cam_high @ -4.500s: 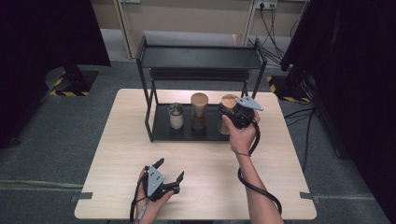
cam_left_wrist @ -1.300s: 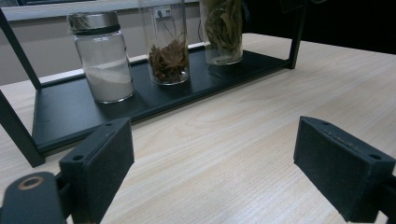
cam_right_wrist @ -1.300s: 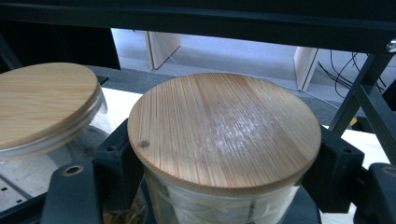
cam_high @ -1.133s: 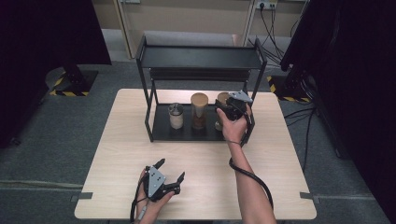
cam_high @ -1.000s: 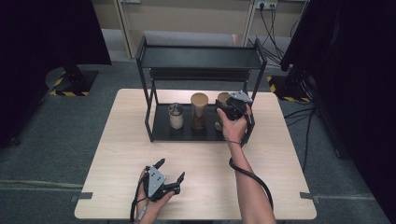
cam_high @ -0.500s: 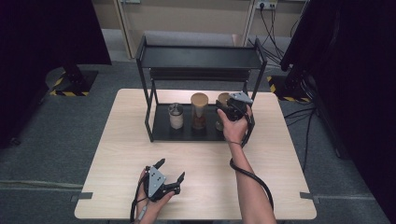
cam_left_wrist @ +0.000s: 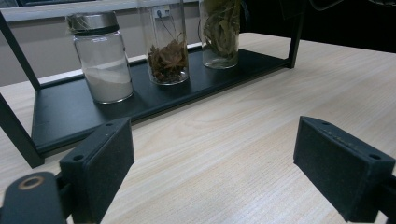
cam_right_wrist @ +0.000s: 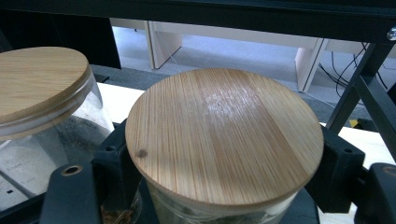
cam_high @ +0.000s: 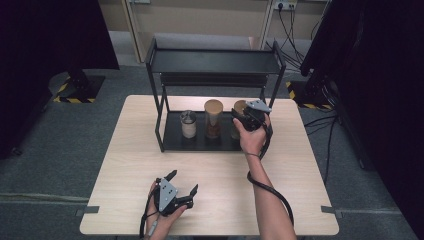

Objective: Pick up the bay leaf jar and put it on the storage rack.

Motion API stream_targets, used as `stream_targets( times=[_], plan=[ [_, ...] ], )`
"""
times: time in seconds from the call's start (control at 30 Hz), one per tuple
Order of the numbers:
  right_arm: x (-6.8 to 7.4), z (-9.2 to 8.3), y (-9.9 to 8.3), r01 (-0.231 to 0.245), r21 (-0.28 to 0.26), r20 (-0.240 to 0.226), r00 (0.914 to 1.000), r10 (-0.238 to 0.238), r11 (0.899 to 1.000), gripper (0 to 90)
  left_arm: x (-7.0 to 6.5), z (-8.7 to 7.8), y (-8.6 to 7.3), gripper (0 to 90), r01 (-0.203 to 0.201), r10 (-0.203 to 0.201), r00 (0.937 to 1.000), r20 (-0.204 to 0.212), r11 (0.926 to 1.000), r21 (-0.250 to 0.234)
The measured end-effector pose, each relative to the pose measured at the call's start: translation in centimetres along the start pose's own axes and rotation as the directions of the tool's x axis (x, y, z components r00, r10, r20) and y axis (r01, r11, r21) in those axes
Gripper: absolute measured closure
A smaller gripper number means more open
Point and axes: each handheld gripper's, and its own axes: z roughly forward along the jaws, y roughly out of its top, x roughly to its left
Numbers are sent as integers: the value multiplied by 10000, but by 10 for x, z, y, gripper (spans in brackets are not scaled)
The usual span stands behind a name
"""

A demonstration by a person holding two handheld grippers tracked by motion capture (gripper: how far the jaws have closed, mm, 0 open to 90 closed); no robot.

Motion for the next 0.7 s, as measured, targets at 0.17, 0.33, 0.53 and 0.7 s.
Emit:
stream_targets(
  times=[0.17,0.33,0.53,0.7],
  plan=[
    [1,-1,0,22,-22,-73,10000,-22,10000,224,0,0,0,116,-6,6,10000,1,10000,-6],
    [2,-2,-1,-64,0,-155,9999,64,10000,143,0,0,0,116,-15,15,10000,0,10000,-7],
    [3,-5,-1,-228,-67,-235,9995,226,9997,74,0,0,0,116,-14,14,10000,1,10000,-4],
    [3,-9,-2,-327,7,-277,9991,327,9995,55,0,0,0,116,-10,10,10000,-2,10000,-16]
  ],
)
